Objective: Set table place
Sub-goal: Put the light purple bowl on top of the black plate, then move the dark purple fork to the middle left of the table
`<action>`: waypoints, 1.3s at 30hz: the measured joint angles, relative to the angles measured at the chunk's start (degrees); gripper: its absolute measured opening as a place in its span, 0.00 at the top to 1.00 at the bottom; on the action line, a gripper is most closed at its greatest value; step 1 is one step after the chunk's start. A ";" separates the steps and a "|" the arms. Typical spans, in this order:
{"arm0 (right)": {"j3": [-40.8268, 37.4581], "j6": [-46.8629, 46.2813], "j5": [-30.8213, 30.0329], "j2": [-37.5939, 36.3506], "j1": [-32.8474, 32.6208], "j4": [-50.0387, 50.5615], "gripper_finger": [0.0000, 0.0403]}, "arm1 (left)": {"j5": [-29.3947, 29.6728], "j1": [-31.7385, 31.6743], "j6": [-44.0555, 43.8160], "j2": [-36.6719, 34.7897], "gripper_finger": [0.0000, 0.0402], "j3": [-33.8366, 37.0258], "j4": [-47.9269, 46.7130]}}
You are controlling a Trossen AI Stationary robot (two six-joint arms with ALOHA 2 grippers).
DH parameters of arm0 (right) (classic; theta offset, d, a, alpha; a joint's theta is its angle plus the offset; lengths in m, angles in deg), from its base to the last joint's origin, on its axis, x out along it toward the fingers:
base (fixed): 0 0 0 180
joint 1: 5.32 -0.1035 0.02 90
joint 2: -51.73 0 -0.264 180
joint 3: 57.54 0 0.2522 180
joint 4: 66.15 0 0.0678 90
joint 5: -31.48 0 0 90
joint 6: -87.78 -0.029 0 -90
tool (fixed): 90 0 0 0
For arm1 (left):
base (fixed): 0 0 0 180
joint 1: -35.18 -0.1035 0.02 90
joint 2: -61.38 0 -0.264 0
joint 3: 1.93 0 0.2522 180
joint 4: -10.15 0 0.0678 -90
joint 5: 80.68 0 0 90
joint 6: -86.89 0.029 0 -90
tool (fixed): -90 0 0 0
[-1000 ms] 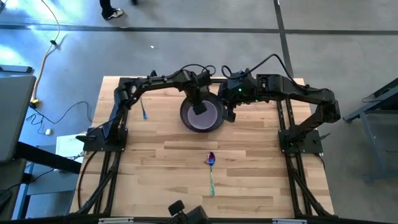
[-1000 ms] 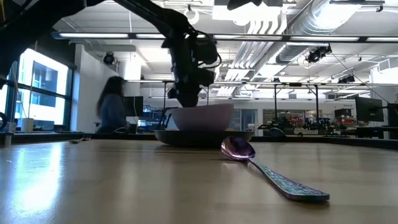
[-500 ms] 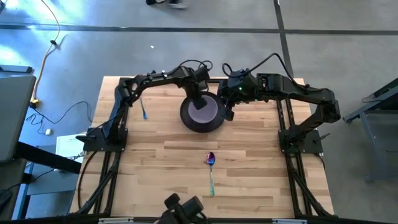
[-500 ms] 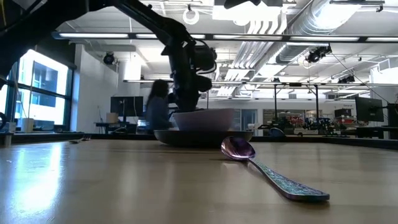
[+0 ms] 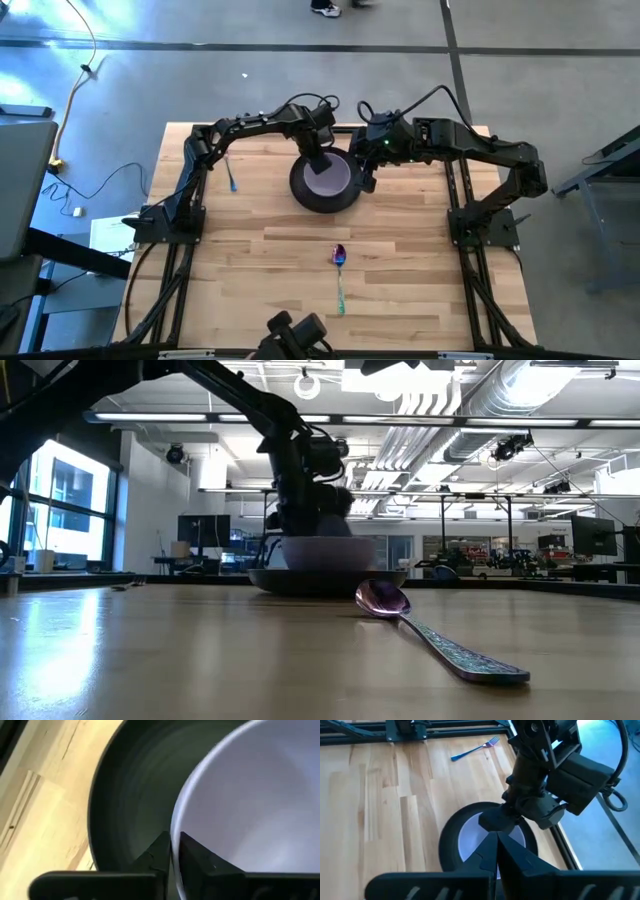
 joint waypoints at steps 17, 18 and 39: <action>0.00 1.24 0.00 0.00 0.00 -0.02 1.00 | 0.47 0.12 0.10 0.02 0.78 -1.50 -2.76; 0.00 1.24 0.00 0.00 0.00 -0.02 1.00 | 0.47 0.12 0.11 0.01 0.78 -2.36 -3.10; 0.04 -1.16 -2.92 -0.94 -1.32 2.96 1.00 | 13.30 -0.01 -6.31 -10.49 0.79 -22.81 -27.09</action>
